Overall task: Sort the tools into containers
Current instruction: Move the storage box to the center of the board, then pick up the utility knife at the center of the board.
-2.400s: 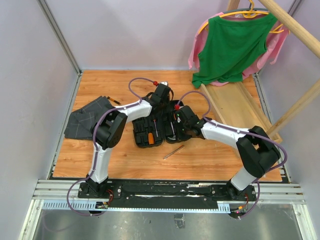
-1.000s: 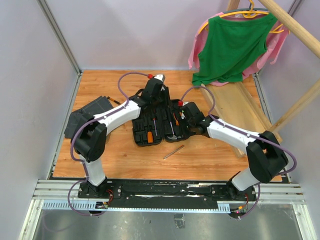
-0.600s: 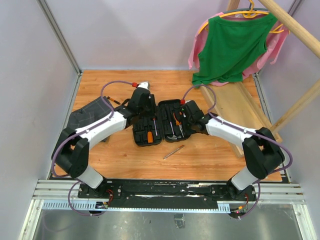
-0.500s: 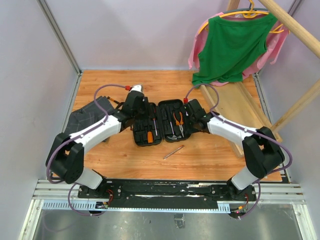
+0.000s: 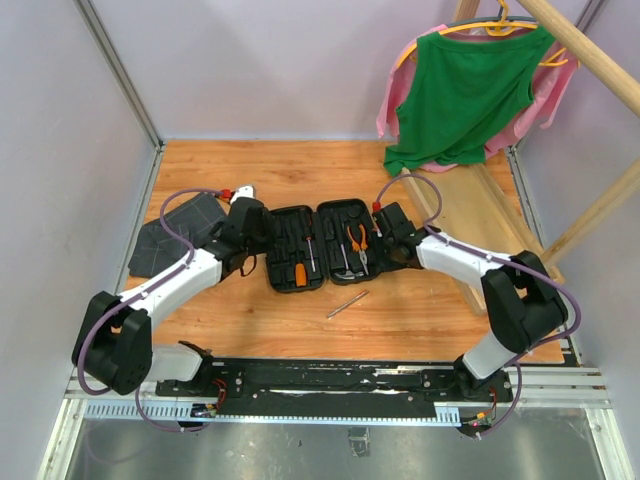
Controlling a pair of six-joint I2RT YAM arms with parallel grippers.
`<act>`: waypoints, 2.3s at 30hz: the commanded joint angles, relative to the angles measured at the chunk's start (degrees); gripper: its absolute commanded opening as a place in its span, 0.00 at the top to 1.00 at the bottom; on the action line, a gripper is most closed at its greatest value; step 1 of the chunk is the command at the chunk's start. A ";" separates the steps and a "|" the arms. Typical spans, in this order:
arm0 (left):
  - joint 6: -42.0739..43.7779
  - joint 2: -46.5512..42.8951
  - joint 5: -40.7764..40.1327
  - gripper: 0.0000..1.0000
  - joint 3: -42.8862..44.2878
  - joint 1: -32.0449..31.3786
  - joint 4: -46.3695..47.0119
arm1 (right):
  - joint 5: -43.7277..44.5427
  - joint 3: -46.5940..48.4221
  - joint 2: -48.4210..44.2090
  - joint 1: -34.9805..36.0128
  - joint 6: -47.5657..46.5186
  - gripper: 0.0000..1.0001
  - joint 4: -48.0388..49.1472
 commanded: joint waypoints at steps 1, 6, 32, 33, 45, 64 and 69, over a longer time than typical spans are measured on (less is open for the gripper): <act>-1.29 -1.00 -1.26 0.54 -0.40 1.01 0.04 | 1.44 -3.63 -1.82 -2.31 -0.36 0.69 -1.60; -1.34 -1.08 -1.46 0.55 -0.68 1.09 -0.16 | 1.37 -6.75 -4.29 -3.99 0.10 0.73 -1.83; 5.57 -7.86 5.23 0.51 -5.68 -18.15 4.12 | -2.29 -15.77 -29.05 -4.56 0.82 0.53 2.03; 5.47 -7.41 5.07 0.50 -5.98 -20.71 4.59 | -2.35 -16.16 -29.37 -4.56 0.96 0.52 2.23; 7.75 0.91 8.86 0.50 -7.60 -33.30 10.58 | -3.15 -18.97 -31.95 -4.56 1.59 0.52 2.80; 14.16 14.10 9.32 0.52 -3.25 -33.60 10.69 | -2.45 -19.24 -31.96 -4.56 1.14 0.52 1.99; 14.69 15.92 9.86 0.59 -2.55 -33.70 10.68 | -2.54 -19.20 -31.82 -4.56 1.10 0.52 2.05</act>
